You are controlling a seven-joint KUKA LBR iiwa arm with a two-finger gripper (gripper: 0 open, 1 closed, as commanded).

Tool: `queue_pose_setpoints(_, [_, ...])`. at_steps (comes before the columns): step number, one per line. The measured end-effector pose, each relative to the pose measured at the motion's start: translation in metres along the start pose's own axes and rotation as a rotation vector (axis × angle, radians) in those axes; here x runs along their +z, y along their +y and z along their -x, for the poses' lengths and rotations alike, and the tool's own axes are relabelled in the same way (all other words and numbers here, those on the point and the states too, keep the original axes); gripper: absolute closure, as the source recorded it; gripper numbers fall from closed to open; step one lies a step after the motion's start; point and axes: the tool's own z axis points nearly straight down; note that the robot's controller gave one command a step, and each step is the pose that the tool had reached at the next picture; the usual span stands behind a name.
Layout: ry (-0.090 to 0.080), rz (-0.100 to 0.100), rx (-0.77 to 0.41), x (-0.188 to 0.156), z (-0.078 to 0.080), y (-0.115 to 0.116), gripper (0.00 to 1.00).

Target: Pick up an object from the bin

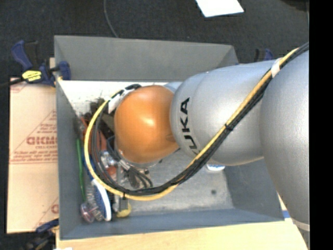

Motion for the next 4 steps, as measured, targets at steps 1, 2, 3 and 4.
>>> queue_pose_setpoints(1, [-0.02,0.002,-0.015,0.098,0.045,-0.1,0.0])
queue_pose_setpoints(2, [-0.005,-0.009,-0.38,0.068,0.003,-0.072,0.0])
queue_pose_setpoints(3, [-0.02,-0.005,-0.501,0.103,0.07,-0.132,0.0])
queue_pose_setpoints(4, [-0.021,-0.005,-0.362,0.109,0.121,-0.09,1.0])
